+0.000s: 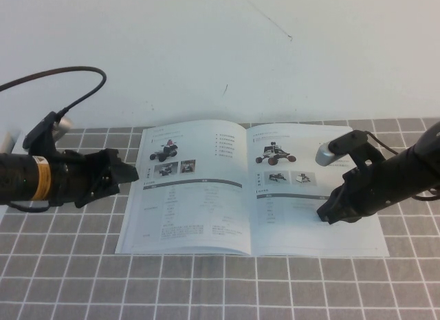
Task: Close book
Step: 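Close the open booklet and leave it lying on the table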
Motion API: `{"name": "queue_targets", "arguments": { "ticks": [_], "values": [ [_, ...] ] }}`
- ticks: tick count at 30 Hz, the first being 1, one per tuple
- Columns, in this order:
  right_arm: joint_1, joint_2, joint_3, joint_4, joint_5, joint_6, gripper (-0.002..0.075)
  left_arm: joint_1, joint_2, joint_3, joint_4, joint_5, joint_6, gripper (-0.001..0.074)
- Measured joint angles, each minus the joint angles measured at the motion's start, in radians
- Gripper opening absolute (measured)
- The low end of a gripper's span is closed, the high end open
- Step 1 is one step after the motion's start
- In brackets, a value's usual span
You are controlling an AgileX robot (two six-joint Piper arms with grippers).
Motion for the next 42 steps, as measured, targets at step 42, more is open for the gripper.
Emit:
{"name": "queue_targets", "arguments": {
  "ticks": [42],
  "values": [
    [0.0,0.002,0.0,0.0,0.0,0.0,-0.0003,-0.339,0.034,0.681,-1.414,-0.434,0.463,0.0433]
  ]
}}
